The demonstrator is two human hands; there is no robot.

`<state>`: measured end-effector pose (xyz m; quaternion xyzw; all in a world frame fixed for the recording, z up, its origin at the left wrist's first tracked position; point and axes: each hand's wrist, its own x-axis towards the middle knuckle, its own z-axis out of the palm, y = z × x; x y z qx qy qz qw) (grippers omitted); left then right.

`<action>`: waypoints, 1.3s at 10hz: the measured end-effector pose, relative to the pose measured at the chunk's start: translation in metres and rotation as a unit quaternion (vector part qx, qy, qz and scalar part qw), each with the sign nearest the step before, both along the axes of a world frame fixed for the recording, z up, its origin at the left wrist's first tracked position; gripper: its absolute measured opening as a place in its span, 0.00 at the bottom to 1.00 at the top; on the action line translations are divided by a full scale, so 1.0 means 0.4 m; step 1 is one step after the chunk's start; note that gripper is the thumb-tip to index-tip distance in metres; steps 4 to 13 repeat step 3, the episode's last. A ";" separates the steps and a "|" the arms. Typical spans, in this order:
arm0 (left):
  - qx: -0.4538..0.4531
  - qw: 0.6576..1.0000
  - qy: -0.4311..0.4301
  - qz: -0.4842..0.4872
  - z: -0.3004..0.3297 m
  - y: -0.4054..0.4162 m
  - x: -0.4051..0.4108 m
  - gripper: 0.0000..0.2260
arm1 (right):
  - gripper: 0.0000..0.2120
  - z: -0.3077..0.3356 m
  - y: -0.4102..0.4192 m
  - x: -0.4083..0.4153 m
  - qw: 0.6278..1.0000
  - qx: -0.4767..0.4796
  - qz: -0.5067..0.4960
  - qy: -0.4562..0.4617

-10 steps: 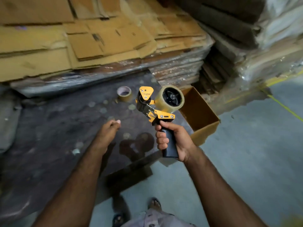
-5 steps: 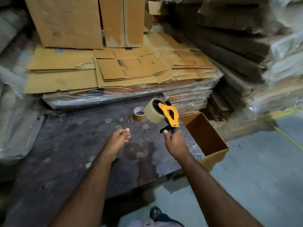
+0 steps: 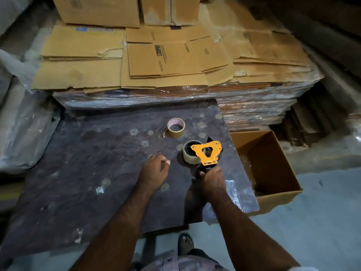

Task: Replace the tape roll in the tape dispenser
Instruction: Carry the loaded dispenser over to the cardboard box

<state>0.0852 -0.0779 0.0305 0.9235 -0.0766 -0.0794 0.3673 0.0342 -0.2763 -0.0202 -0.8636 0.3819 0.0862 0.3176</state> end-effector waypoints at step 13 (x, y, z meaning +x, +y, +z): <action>0.072 0.997 -0.026 -0.014 -0.024 -0.032 0.029 0.09 | 0.19 -0.014 -0.061 0.042 0.991 -0.062 0.121 0.019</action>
